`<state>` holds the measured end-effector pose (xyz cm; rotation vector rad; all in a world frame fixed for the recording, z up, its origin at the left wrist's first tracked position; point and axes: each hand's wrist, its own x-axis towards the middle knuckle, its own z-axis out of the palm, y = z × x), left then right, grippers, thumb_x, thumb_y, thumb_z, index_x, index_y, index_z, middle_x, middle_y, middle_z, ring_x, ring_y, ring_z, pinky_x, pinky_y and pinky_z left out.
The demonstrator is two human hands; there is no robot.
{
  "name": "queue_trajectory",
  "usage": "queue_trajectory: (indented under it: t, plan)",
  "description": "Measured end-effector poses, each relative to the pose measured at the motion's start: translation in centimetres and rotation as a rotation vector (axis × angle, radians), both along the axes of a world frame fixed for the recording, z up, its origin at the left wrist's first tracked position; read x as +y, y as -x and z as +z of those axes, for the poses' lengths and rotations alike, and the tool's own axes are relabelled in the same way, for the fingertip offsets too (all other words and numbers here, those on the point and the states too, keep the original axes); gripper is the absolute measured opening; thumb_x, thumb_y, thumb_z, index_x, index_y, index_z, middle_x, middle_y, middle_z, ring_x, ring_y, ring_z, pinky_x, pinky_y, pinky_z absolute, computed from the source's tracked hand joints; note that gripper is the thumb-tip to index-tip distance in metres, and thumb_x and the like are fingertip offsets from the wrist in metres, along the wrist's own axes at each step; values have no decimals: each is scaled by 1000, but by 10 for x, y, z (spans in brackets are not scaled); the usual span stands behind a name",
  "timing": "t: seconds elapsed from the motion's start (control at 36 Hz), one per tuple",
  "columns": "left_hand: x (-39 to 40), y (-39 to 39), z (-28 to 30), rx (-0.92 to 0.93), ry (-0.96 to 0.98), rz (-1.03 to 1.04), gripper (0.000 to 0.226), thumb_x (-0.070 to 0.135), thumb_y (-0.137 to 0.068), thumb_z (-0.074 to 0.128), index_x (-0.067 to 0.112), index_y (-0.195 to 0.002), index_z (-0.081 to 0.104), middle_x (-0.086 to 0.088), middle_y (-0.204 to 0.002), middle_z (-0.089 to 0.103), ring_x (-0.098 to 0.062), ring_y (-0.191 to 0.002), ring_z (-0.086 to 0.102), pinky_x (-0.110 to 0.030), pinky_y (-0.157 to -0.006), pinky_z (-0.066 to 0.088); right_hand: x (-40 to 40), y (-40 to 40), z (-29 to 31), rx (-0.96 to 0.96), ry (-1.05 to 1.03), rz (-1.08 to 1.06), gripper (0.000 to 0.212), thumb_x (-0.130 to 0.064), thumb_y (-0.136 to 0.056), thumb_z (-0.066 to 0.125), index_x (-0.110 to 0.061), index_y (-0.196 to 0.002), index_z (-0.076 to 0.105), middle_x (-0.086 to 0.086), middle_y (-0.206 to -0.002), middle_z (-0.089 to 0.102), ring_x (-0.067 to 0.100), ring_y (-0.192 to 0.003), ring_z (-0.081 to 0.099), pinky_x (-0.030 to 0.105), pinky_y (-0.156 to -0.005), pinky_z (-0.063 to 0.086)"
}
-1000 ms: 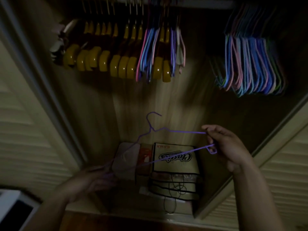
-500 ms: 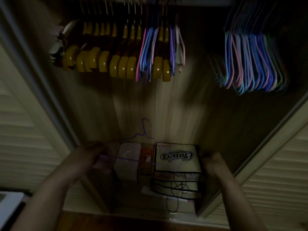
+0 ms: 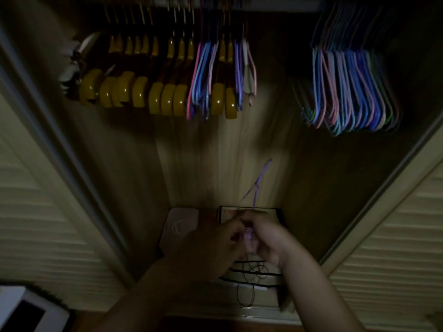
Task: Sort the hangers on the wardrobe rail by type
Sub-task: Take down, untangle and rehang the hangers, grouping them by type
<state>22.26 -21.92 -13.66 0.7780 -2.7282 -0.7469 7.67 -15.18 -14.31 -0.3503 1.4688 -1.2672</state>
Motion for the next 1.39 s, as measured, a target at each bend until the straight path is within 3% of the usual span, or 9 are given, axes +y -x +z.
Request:
queue_trajectory:
  t: [0.11, 0.17, 0.31, 0.47, 0.58, 0.75, 1.0, 1.22, 1.39]
  plan:
    - [-19, -1, 42, 170, -92, 35, 32, 50, -89, 57, 33, -115, 62, 19, -97, 64, -10, -95, 67, -29, -82, 54, 7, 33, 28, 165, 21, -30, 25, -9, -104, 40, -9, -128, 48, 20, -100, 68, 30, -61, 68, 47, -61, 59]
    - [-33, -1, 68, 295, -71, 52, 23, 37, -92, 60, 28, -113, 63, 9, -100, 67, -19, -92, 68, -38, -82, 56, 7, 44, 39, 292, -3, -30, 22, -16, -107, 37, -14, -127, 44, 16, -108, 62, 35, -67, 71, 44, -57, 58]
    - [-67, 0, 157, 509, 277, 134, 29, 23, -95, 59, 19, -124, 63, 9, -110, 60, -10, -100, 57, -26, -86, 49, 1, 64, 84, 571, -21, -112, 14, -23, -107, 39, -18, -98, 49, 9, -101, 55, 34, -55, 66, 39, -50, 55]
    - [-99, 13, 256, 564, 804, 345, 73, 23, -92, 59, 18, -155, 23, -13, -159, 23, -28, -148, 22, -46, -120, 26, -6, 83, 147, 891, 66, -120, 13, -29, -105, 44, -18, -112, 47, 12, -102, 58, 31, -56, 72, 31, -46, 51]
    - [-136, 21, 297, 415, 1045, 415, 96, 29, -86, 63, 22, -159, 1, -20, -165, 2, -38, -152, 0, -55, -123, 9, -11, 89, 177, 1079, 108, -159, 6, -29, -104, 46, -23, -104, 47, 14, -98, 63, 27, -55, 72, 31, -44, 49]
    - [-161, 24, 313, 277, 1135, 520, 101, 35, -78, 67, 20, -158, 6, -27, -155, 22, -44, -145, 18, -58, -119, 18, -26, 96, 183, 1329, 58, -206, 12, -29, -103, 44, -23, -93, 48, 9, -83, 66, 20, -51, 69, 35, -49, 55]
    - [-156, 27, 312, 382, 1087, 511, 93, 37, -77, 65, 20, -156, 18, -24, -152, 29, -41, -145, 23, -54, -118, 22, -86, 133, 247, 1461, -93, -296, 25, -25, -99, 53, -8, -117, 55, 14, -101, 63, 36, -90, 66, 44, -78, 56]
    - [-155, 20, 315, 406, 1054, 471, 92, 36, -79, 65, 23, -157, 17, -21, -155, 27, -38, -147, 20, -54, -118, 21, -98, 136, 247, 1780, -319, -214, 37, -2, -95, 48, -2, -132, 47, 21, -118, 62, 39, -106, 61, 39, -78, 48]
    - [-155, 22, 314, 423, 1035, 466, 91, 36, -79, 64, 22, -157, 18, -22, -155, 25, -39, -147, 18, -54, -118, 19, -92, 133, 245, 1879, -481, -85, 20, -2, -93, 52, -5, -111, 61, 15, -107, 65, 32, -98, 64, 35, -69, 43]
